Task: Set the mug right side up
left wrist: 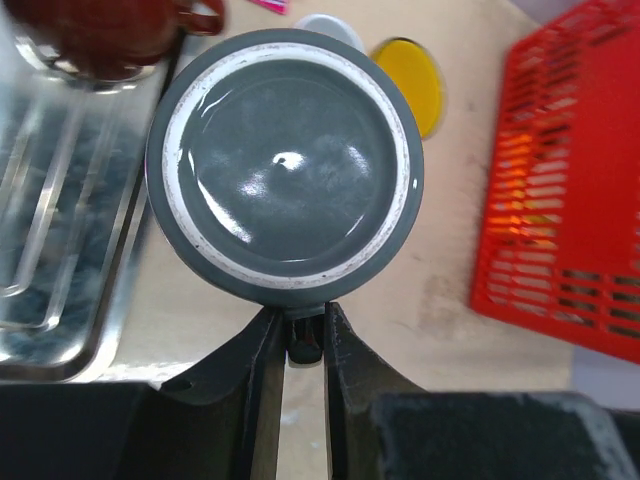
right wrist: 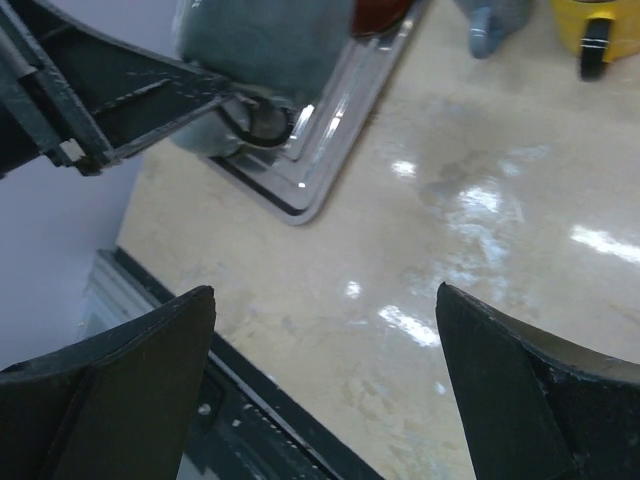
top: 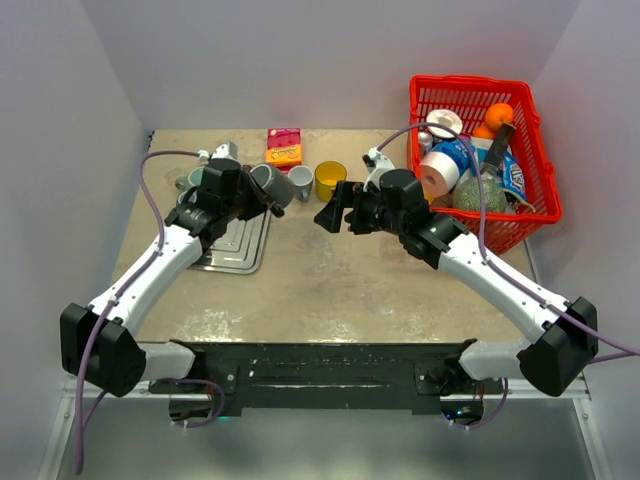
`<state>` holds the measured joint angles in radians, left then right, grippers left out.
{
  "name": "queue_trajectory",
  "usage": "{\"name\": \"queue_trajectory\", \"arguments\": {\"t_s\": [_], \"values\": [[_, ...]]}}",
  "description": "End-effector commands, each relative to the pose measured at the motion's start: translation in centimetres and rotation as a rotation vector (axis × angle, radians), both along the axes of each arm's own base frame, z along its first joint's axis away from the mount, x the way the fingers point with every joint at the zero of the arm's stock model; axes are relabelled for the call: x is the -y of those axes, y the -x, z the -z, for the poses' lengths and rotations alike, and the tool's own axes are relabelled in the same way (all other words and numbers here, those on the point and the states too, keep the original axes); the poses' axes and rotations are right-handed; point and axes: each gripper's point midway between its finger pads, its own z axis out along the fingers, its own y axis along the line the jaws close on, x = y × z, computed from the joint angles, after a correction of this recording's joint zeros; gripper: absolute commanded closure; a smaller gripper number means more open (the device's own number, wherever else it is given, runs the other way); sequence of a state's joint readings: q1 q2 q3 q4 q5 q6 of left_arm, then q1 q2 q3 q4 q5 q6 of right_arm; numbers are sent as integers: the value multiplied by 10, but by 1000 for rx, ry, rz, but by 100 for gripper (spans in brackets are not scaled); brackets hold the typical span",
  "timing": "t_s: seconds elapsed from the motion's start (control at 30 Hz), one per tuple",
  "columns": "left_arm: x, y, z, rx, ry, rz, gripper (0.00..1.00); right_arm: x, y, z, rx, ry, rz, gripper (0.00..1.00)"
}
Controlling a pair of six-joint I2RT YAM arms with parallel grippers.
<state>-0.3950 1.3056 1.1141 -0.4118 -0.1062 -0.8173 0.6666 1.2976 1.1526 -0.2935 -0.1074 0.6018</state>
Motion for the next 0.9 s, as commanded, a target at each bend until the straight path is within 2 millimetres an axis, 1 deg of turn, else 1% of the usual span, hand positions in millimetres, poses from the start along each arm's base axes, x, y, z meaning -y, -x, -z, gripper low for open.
{"name": "queue_trajectory", "arguments": {"t_s": [0.0, 0.03, 0.07, 0.13, 0.17, 0.2, 0.23, 0.27, 0.47, 0.5, 0.53, 0.57, 0.6, 0.63, 0.67, 0.73, 0.8, 0.87], "values": [[48, -1, -97, 286, 216, 240, 100, -28, 6, -27, 8, -198, -84, 5], [54, 3, -104, 293, 244, 277, 100, -32, 8, -28, -4, -221, -97, 5], [59, 5, -118, 332, 281, 304, 100, -35, 7, -31, 6, -243, -109, 5], [68, 12, -132, 349, 342, 350, 100, -39, 8, -34, -3, -274, -119, 5], [72, 15, -143, 383, 370, 379, 100, -40, 10, -37, 1, -293, -128, 5], [74, 17, -147, 389, 390, 393, 100, -41, 8, -43, 17, -318, -127, 5], [78, 22, -159, 413, 423, 416, 100, -40, 9, -52, 29, -359, -123, 5], [79, 24, -169, 443, 445, 433, 100, -40, 10, -57, 33, -380, -129, 5], [86, 43, -207, 517, 569, 503, 100, -31, 8, -85, 43, -521, -117, 6], [87, 45, -210, 524, 587, 513, 100, -29, 8, -91, 50, -545, -123, 6], [89, 49, -210, 509, 624, 522, 100, -29, 9, -101, 71, -587, -136, 7], [89, 51, -219, 547, 646, 533, 100, -28, 11, -110, 90, -612, -148, 8], [89, 53, -220, 551, 659, 534, 100, -29, 14, -115, 100, -632, -164, 9], [89, 55, -219, 549, 676, 534, 100, -29, 16, -126, 122, -673, -177, 9], [88, 56, -224, 577, 687, 540, 100, -29, 17, -130, 130, -694, -180, 9], [87, 59, -224, 584, 711, 539, 100, -29, 19, -141, 140, -754, -189, 9], [86, 63, -231, 617, 730, 551, 100, -30, 18, -143, 135, -777, -192, 10], [87, 67, -237, 634, 751, 574, 100, -31, 21, -154, 153, -813, -217, 11]]}}
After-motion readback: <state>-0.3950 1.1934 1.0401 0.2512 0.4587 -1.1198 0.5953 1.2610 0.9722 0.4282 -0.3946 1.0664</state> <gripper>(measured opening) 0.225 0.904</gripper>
